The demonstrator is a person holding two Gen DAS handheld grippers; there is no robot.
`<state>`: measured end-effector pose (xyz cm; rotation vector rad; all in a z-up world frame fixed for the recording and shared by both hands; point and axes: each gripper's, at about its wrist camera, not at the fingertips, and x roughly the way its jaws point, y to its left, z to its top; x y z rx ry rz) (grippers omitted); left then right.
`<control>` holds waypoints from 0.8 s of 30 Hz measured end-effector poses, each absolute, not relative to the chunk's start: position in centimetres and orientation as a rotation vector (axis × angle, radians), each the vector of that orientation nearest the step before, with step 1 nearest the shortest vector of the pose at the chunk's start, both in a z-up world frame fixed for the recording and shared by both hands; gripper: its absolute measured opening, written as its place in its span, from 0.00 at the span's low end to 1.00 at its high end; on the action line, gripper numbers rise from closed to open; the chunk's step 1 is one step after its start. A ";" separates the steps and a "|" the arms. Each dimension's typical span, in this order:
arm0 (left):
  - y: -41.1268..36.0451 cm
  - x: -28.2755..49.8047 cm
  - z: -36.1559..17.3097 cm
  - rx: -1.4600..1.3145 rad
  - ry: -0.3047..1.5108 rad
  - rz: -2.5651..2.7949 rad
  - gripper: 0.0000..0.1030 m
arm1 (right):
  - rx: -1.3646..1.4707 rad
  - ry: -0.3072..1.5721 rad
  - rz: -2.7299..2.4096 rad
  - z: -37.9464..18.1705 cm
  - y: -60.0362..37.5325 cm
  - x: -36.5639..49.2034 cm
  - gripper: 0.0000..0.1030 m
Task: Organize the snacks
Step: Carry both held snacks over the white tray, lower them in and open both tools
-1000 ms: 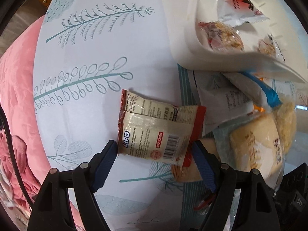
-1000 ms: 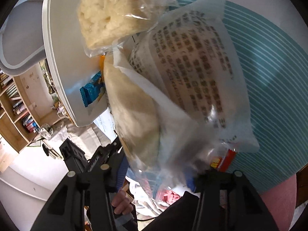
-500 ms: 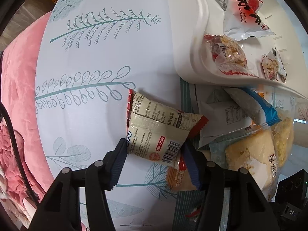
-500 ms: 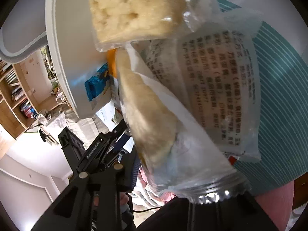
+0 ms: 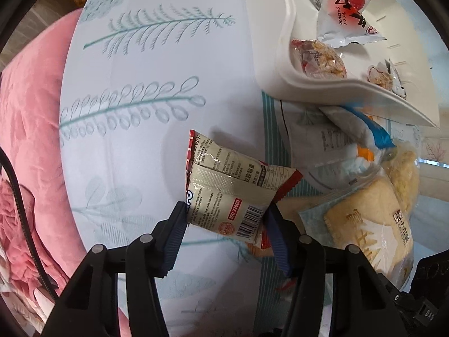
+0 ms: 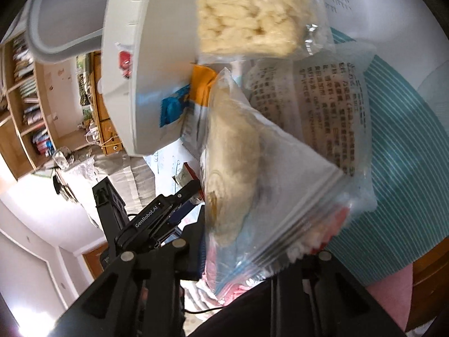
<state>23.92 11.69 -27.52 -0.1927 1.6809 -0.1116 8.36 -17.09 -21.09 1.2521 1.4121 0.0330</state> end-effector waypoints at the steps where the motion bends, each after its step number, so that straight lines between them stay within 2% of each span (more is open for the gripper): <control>1: 12.0 23.6 -27.2 -0.196 1.678 -0.120 0.52 | 1.231 1.405 0.032 -20.6 -16.8 8.3 0.21; 9: 15.3 21.5 -24.1 -0.213 1.659 -0.183 0.53 | 1.027 1.336 0.018 -16.5 -14.2 7.7 0.20; 14: 15.7 20.8 -21.5 -0.217 1.704 -0.216 0.53 | 0.867 1.283 -0.010 -13.7 -13.0 7.6 0.20; 24: 14.7 21.3 -16.1 -0.205 1.658 -0.317 0.53 | 0.601 1.216 -0.046 -9.2 -12.8 9.0 0.20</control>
